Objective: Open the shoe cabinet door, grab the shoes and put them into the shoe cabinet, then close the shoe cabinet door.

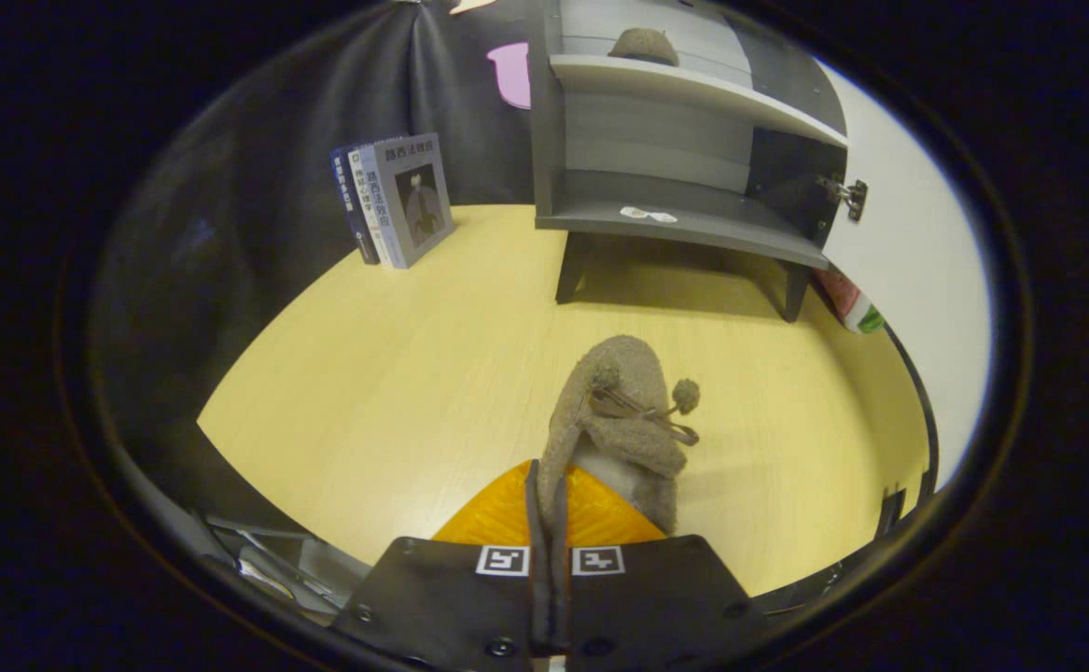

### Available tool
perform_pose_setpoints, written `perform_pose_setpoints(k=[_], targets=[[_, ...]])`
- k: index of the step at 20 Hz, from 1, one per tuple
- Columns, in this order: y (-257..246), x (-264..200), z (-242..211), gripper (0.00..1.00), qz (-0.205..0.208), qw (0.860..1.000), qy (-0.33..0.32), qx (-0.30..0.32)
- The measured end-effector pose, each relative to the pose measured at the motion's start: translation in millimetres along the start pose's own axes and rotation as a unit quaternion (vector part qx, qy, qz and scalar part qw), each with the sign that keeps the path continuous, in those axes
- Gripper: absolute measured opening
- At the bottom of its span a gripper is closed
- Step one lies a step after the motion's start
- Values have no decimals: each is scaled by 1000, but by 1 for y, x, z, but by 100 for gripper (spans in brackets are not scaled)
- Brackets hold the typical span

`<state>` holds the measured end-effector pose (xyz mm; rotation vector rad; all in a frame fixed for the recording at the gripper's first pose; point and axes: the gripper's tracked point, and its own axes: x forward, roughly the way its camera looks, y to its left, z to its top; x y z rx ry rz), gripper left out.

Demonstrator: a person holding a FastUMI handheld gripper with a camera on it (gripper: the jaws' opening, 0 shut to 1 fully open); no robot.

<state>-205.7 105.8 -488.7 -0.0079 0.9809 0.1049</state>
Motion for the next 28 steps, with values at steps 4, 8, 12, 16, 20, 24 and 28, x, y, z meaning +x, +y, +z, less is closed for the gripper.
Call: perform_pose_setpoints(k=[4,8,12,16,20,24,28], targets=[[-9,-20,30,3,1,999,-27,29],[-32,-47,81,3,-10,996,-71,47],[-68,-76,154,3,-29,991,-125,39],[-102,-102,232,3,-43,983,-176,23],[-133,-103,294,2,-56,977,-207,-5],[-151,-81,342,2,-66,974,-215,-36],[-156,-51,382,2,-64,972,-219,-61]])
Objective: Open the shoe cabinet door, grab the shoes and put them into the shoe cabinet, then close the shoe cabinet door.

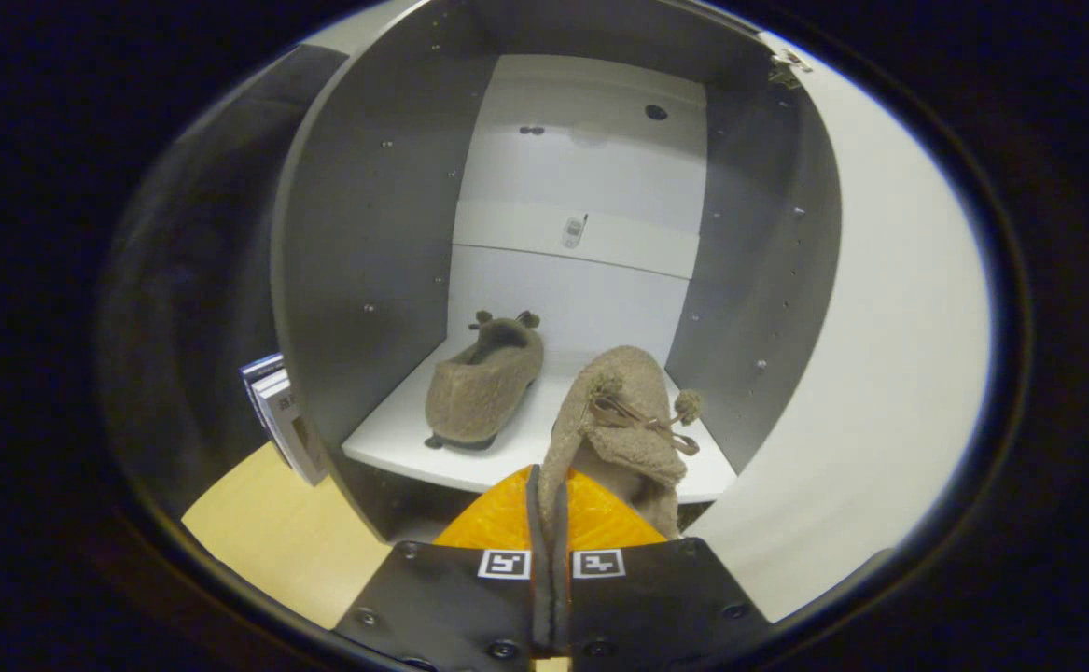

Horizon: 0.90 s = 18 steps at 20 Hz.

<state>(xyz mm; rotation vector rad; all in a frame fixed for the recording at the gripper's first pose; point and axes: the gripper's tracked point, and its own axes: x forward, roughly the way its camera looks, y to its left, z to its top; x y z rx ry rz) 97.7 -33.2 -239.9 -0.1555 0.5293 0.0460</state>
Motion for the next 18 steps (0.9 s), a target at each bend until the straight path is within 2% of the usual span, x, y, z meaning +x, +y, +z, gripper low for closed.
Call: perform_pose_setpoints(k=[10,18], targets=[[-13,87,37,2,14,997,11,-77],[-20,119,40,2,26,997,22,-66]])
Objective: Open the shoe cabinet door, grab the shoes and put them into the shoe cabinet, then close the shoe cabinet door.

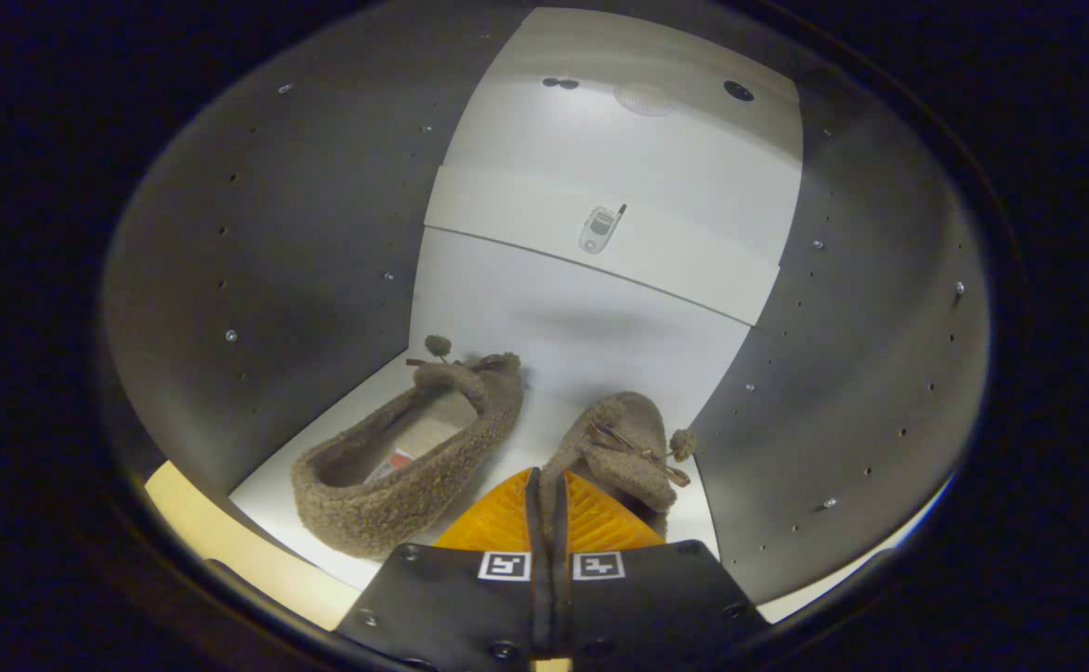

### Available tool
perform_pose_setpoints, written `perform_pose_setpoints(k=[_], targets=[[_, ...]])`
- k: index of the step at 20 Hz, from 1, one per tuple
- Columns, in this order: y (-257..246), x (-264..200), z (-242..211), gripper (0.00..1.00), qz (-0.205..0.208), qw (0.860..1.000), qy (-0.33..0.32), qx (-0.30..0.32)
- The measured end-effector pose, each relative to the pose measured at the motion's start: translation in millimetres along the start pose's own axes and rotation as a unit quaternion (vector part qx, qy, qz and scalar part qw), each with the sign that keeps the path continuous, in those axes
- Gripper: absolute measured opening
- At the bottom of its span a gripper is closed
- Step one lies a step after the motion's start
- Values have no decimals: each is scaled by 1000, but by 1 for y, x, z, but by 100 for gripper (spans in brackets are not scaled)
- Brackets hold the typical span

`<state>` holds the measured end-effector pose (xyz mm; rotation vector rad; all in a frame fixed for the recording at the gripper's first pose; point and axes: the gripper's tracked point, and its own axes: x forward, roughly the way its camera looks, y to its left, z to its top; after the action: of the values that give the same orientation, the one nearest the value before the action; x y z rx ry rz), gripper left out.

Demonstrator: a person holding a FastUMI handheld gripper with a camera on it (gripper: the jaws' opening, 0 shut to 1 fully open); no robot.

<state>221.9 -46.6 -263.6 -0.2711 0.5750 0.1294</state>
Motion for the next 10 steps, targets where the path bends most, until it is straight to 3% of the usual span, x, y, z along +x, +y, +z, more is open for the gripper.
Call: perform_pose_setpoints(k=[10], targets=[[13,16,2,6,2,1000,1,0]])
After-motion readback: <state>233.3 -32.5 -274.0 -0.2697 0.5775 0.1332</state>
